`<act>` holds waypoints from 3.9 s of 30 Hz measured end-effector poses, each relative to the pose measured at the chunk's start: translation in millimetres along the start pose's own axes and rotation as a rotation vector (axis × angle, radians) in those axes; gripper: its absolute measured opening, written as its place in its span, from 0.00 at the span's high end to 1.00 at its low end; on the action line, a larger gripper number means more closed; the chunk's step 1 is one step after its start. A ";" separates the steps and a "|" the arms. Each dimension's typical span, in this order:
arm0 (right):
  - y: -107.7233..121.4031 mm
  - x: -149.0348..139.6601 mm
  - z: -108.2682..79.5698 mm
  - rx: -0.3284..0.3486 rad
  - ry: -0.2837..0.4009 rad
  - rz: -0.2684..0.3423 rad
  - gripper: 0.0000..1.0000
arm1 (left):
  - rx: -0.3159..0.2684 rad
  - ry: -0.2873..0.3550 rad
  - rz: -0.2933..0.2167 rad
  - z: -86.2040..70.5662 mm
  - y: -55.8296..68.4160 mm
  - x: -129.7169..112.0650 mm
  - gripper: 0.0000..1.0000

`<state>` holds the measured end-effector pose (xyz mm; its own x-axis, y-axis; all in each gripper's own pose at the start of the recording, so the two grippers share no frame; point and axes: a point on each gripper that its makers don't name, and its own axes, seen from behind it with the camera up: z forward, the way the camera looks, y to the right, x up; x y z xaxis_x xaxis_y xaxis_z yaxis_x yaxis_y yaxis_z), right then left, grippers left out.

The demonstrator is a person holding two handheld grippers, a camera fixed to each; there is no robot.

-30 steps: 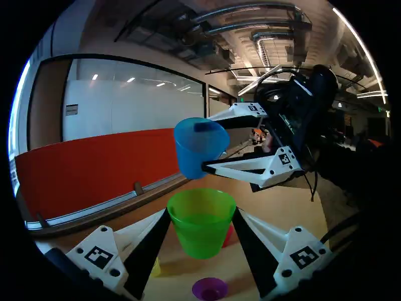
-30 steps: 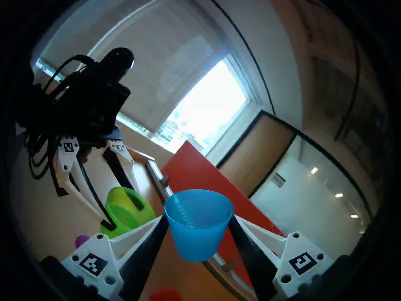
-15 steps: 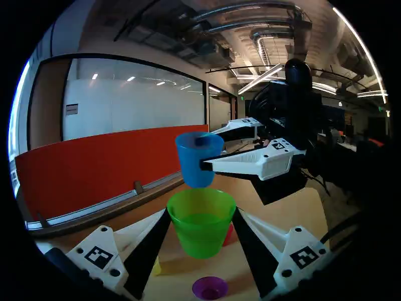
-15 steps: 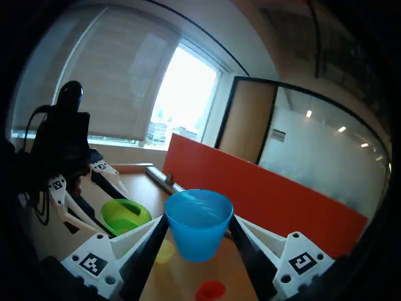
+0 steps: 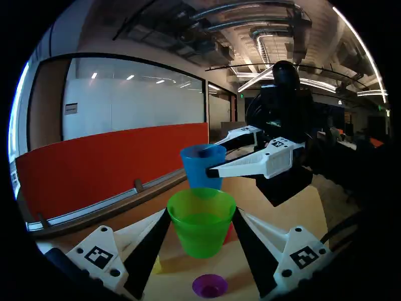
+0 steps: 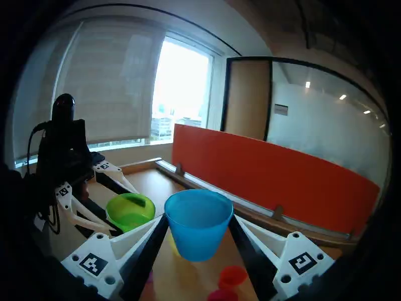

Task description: Pour water

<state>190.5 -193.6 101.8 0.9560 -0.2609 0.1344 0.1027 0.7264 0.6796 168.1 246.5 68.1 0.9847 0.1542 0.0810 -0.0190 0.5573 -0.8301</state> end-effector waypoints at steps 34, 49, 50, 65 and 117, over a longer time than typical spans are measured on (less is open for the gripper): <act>-53.4 -109.8 -35.6 0.158 -0.186 -0.051 0.10 | -0.105 -0.194 0.036 -40.3 63.5 -82.2 0.14; -75.3 -163.7 -45.2 0.204 -0.268 -0.063 0.10 | -0.148 -0.290 0.035 -50.8 99.7 -141.4 0.14; -77.0 -167.4 -46.1 0.209 -0.274 -0.061 0.10 | -0.152 -0.295 0.033 -51.5 102.2 -144.9 0.14; -96.1 -217.5 -52.3 0.264 -0.370 -0.079 0.10 | -0.198 -0.372 0.039 -53.9 127.4 -191.5 0.14; -118.9 -272.7 -56.2 0.317 -0.464 -0.109 0.10 | -0.226 -0.446 0.018 -47.2 144.0 -247.6 0.13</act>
<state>-67.0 -173.1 -56.2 0.7161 -0.6277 0.3053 0.0382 0.4720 0.8808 -70.2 250.1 -97.6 0.8134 0.5239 0.2529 0.0512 0.3686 -0.9282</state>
